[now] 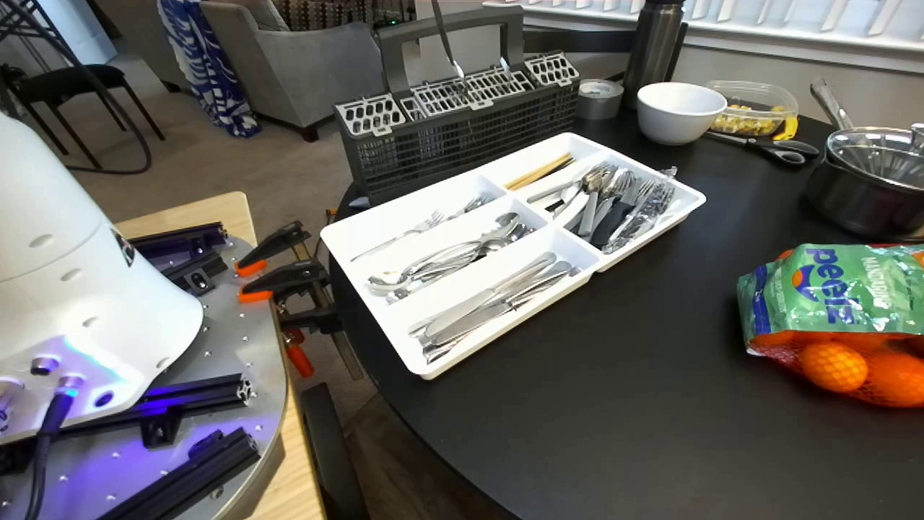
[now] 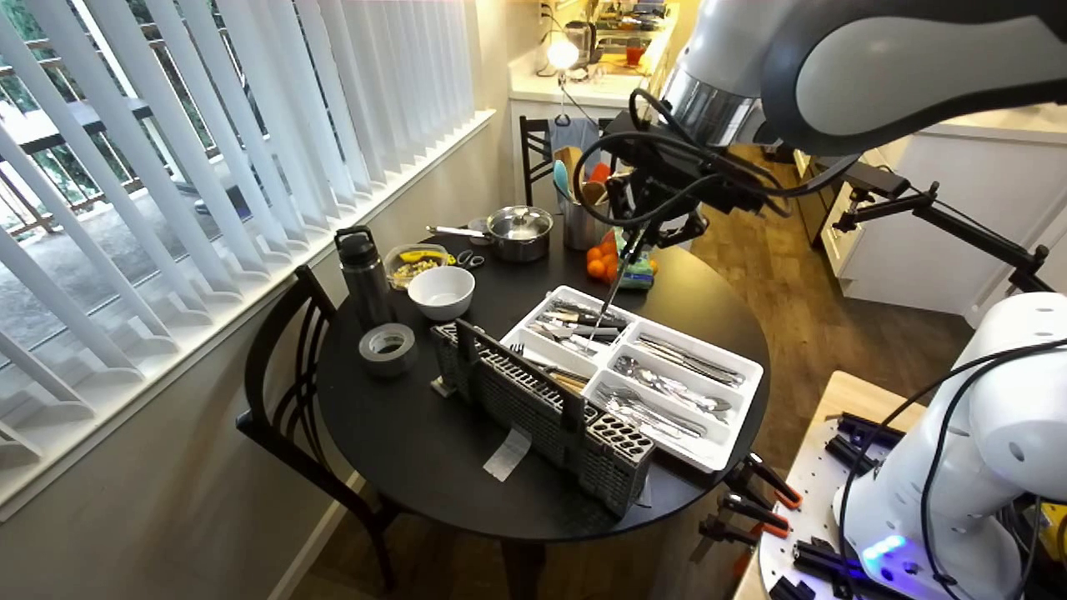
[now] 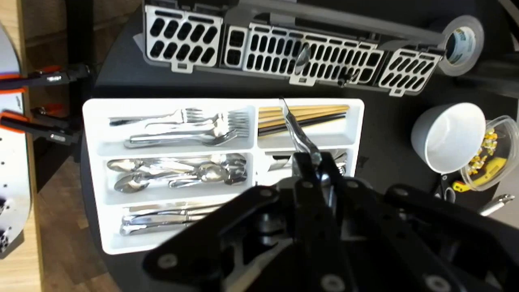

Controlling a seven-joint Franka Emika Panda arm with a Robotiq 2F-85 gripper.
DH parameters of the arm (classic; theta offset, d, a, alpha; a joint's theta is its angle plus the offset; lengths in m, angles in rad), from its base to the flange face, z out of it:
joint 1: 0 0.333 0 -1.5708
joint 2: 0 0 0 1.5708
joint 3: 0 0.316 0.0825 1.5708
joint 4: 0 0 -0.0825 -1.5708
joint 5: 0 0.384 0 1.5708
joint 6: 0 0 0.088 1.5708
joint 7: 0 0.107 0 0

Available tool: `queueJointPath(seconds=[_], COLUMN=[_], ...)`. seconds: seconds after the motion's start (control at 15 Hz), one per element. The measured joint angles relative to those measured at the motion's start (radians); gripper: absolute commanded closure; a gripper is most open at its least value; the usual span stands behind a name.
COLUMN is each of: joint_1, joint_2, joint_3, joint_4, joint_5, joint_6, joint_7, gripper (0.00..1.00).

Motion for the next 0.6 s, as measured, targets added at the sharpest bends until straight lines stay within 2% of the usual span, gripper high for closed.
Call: queueJointPath(seconds=[0.33, 0.47, 0.6], joint_1=[-0.095, -0.129, -0.149], joint_2=[-0.018, -0.006, 0.022], joint_3=[0.003, -0.021, -0.072], joint_4=[0.099, 0.142, 0.169], joint_5=[-0.206, -0.254, -0.261], joint_6=[-0.276, -0.362, -0.385], joint_7=[-0.004, -0.036, -0.1], gripper=[0.98, 0.98, 0.98])
